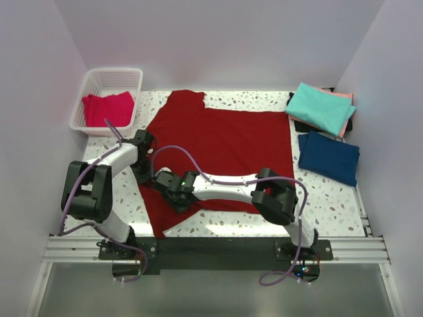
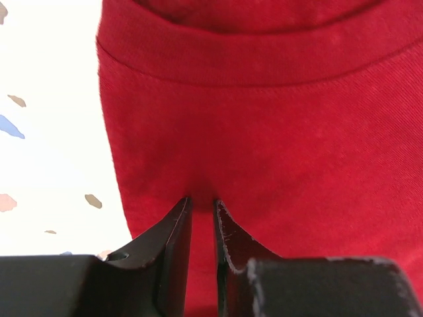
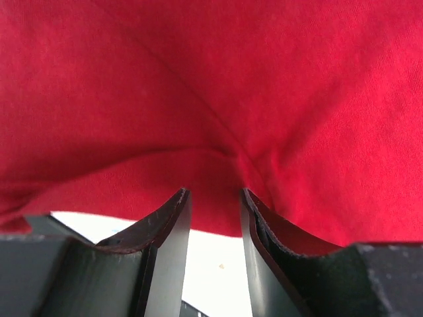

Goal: Fold and stack the t-shirts
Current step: Flatten the tshirt out

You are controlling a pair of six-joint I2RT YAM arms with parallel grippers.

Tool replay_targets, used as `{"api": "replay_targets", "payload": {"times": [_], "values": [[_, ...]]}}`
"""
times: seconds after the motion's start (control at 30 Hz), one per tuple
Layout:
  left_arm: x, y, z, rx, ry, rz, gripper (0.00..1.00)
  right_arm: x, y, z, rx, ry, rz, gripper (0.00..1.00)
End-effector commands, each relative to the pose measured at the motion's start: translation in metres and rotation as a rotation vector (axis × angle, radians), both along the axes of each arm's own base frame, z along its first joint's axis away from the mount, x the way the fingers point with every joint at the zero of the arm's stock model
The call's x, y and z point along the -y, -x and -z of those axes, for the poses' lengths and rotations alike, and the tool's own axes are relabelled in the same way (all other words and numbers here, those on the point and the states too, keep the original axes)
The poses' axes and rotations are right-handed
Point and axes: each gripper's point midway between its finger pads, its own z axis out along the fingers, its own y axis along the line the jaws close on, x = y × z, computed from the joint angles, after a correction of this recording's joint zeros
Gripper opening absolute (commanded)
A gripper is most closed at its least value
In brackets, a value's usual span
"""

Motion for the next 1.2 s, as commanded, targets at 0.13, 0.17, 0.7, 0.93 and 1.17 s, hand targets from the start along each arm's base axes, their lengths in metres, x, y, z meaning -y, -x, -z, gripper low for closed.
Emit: {"api": "replay_targets", "payload": {"times": [0.13, 0.17, 0.7, 0.93, 1.17], "values": [[-0.01, -0.021, -0.001, 0.035, 0.013, 0.006, 0.23, -0.034, -0.023, -0.013, 0.099, -0.071, -0.024, 0.4], [-0.01, -0.021, -0.001, 0.034, 0.014, 0.011, 0.23, -0.036, -0.024, -0.013, 0.102, -0.07, -0.023, 0.4], [-0.015, -0.015, 0.01, 0.005, 0.018, 0.004, 0.22, -0.011, -0.019, 0.017, 0.078, 0.009, 0.003, 0.35], [-0.019, -0.01, 0.017, -0.02, 0.005, -0.01, 0.21, -0.001, -0.023, -0.002, 0.111, -0.005, 0.062, 0.01], [-0.023, -0.009, 0.024, -0.039, -0.01, -0.028, 0.18, 0.018, -0.006, -0.03, 0.067, -0.031, 0.067, 0.02]]}}
